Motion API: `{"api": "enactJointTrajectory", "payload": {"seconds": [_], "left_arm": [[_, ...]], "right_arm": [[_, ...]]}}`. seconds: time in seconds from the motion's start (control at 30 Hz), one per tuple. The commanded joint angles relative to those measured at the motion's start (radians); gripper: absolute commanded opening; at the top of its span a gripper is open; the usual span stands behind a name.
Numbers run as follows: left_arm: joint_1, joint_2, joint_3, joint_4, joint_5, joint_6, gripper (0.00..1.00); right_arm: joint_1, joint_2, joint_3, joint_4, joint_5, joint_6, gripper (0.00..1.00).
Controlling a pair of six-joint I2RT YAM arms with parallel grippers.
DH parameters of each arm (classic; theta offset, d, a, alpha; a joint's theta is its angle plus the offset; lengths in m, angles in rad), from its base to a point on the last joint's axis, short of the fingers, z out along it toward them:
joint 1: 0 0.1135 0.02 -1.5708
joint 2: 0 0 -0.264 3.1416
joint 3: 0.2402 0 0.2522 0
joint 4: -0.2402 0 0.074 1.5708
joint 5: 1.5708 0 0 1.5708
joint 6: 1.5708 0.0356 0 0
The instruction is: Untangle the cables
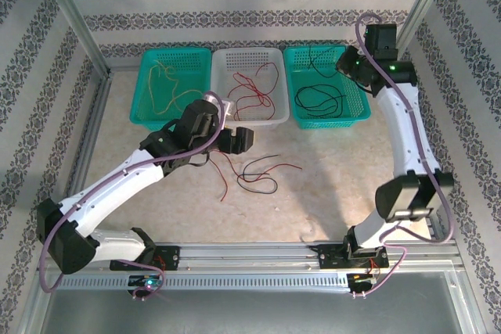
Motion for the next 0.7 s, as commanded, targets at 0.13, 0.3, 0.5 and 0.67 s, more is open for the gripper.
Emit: {"api": "enactJointTrajectory", "payload": {"seconds": [0.13, 0.3, 0.5, 0.67], "left_arm": [[0.124, 0.049, 0.008, -0.046, 0.039, -0.091, 0.82], [0.13, 0.089, -0.01, -0.072, 0.067, -0.097, 0.75], [0.117, 0.184, -0.062, -0.063, 0.163, -0.114, 0.55], [0.043, 0.281, -0.084, -0.059, 0.147, -0.098, 0.49]], "right_arm": [[-0.065, 0.076, 0.06, -0.022, -0.043, -0.003, 0.35], [-0.033, -0.024, -0.048, -0.01, -0.074, -0.024, 0.35], [0.105, -0.254, -0.319, -0.004, -0.065, -0.03, 0.36], [0.272, -0.486, -0.58, -0.009, -0.015, 0.023, 0.38]]}}
